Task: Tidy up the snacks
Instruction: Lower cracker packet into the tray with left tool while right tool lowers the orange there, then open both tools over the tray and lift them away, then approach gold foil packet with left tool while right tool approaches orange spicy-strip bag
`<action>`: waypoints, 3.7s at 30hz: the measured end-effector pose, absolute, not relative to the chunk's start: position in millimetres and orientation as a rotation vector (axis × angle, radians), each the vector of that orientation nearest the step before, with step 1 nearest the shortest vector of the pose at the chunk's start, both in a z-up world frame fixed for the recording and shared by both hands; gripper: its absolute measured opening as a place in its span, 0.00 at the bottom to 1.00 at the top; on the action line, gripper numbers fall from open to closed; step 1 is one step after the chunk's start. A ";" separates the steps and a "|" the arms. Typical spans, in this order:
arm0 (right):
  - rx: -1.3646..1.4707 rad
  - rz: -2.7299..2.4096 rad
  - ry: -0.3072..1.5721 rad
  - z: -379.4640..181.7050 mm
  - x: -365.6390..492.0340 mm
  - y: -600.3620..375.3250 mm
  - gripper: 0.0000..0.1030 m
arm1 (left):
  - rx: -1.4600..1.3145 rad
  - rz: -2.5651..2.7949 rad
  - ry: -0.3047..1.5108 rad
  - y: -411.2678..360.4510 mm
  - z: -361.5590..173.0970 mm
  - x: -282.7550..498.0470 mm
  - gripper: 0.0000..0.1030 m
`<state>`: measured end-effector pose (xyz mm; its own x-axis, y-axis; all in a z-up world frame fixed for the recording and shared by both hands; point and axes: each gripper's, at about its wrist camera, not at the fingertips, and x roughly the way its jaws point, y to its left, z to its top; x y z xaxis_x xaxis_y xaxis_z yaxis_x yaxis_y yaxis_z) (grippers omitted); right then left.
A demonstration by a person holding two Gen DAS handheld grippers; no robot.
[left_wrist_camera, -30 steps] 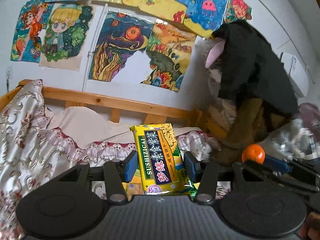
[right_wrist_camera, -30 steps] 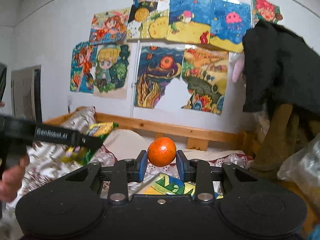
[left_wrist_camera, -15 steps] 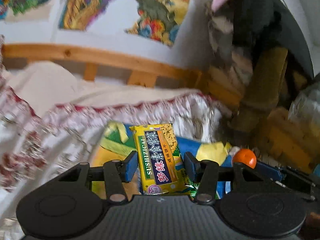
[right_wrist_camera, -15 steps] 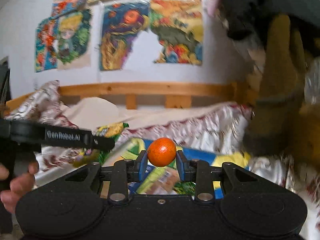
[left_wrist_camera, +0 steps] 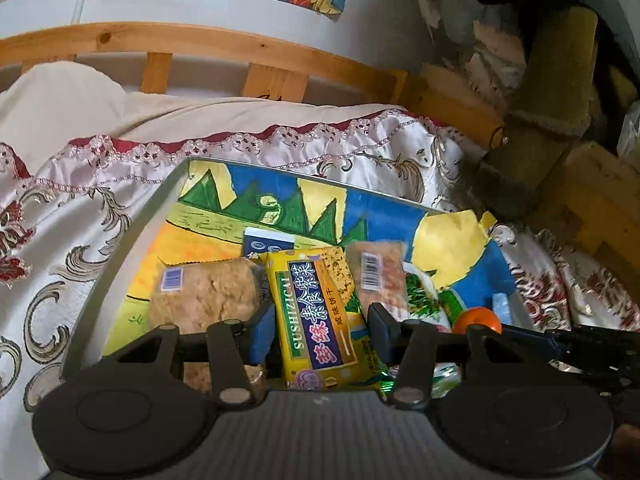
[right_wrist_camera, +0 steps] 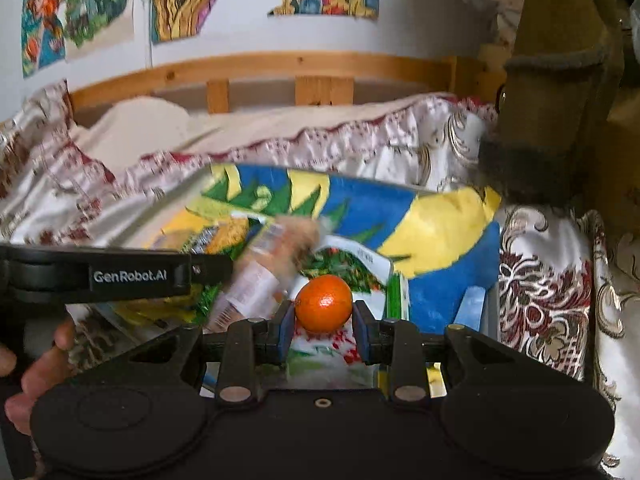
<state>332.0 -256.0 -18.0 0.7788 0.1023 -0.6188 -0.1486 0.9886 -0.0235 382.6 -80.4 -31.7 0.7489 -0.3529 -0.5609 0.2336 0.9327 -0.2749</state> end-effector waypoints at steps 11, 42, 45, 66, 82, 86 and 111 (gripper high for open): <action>-0.098 0.144 0.659 -23.4 332.1 -248.7 0.34 | -0.205 -0.307 0.660 -81.6 -33.9 383.6 0.56; 0.000 0.085 0.303 96.1 166.7 -260.3 0.99 | -0.192 -0.119 0.396 -23.5 94.4 202.1 1.00; 0.005 0.094 0.284 102.2 131.1 -256.6 0.99 | -0.192 -0.101 0.385 -19.5 99.2 171.0 1.00; 0.022 0.085 0.427 73.8 18.2 -248.7 0.99 | -0.062 0.035 0.503 -19.3 73.8 51.6 1.00; 0.045 0.045 0.622 49.6 29.4 -252.1 0.99 | -0.081 0.036 0.696 -23.4 47.7 52.4 1.00; 0.054 0.036 0.649 45.9 33.1 -254.5 0.99 | -0.082 0.026 0.705 -26.2 46.9 53.3 1.00; 0.134 0.003 0.661 41.2 60.9 -266.5 0.99 | -0.173 0.005 0.702 -35.1 27.9 87.0 1.00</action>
<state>60.9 -266.5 41.2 0.7897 0.0454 -0.6118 0.0399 0.9913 0.1252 87.0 -35.1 27.9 0.7640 -0.0538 -0.6430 -0.0625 0.9857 -0.1567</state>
